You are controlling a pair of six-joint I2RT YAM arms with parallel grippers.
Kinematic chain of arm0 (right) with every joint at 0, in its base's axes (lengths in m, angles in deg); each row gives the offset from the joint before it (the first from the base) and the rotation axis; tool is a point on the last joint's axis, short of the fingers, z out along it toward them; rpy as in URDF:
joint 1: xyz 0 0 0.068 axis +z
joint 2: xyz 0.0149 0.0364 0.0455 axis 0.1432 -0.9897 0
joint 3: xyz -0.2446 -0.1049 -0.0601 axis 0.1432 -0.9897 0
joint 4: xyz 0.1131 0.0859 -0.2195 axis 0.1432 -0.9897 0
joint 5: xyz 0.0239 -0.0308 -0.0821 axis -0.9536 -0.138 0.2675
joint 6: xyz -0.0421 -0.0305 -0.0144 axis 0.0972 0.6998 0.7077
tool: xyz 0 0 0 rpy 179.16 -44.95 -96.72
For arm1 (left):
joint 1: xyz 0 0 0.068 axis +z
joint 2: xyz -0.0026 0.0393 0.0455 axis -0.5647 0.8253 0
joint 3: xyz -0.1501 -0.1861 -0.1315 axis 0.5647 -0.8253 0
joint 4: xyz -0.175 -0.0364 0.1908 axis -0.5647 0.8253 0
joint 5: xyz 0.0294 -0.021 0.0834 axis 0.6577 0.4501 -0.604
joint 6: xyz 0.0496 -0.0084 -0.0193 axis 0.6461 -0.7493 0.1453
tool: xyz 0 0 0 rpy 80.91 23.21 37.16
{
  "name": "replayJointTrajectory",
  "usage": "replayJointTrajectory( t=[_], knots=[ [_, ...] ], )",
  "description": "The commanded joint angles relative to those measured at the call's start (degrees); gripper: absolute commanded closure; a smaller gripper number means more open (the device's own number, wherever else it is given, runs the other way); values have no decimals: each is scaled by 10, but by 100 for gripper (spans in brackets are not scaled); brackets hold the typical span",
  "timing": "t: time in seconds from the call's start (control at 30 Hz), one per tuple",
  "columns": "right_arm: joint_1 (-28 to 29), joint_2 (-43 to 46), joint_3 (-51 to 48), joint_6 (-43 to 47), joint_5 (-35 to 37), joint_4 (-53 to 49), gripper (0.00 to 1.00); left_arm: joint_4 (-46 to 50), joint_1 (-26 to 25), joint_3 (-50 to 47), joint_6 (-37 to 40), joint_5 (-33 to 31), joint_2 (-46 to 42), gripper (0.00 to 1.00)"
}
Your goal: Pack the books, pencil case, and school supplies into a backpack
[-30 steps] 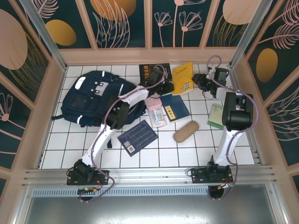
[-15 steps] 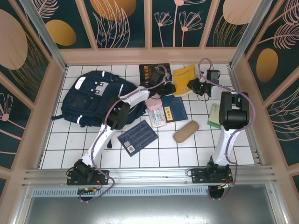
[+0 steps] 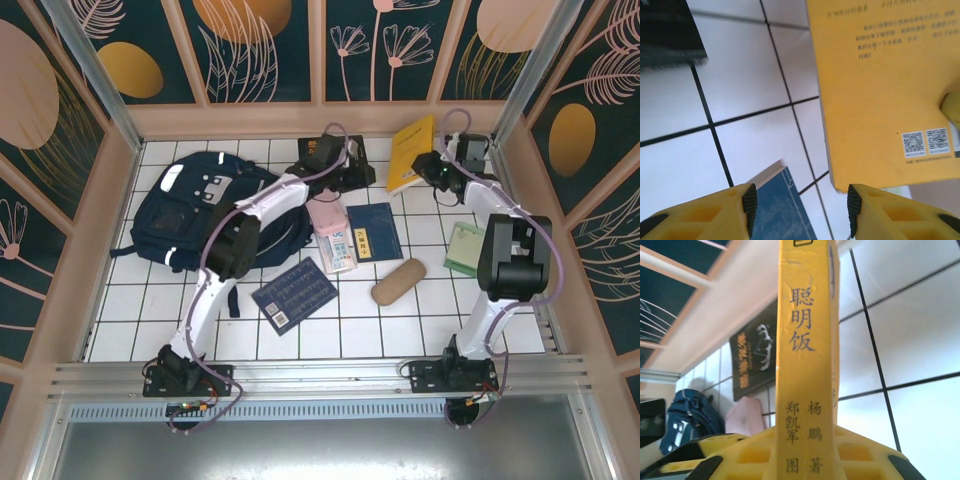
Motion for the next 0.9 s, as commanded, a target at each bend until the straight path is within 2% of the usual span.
replayJointTrajectory(
  t=[0.0,0.23,0.43,0.7,0.87],
  knots=[
    [0,53,-12,-11,-25,30,100,12,20,-43,31,-28,-79,46],
    [11,116,-71,-37,-60,72,100,99,47,-155,99,-123,-192,43],
    [45,173,-142,-63,-73,136,100,130,55,-231,106,-156,-262,41],
    [99,219,-193,-82,-61,162,100,303,57,-276,206,-334,-296,44],
    [115,236,-215,-89,-51,175,100,336,57,-326,247,-412,-310,44]
  ],
)
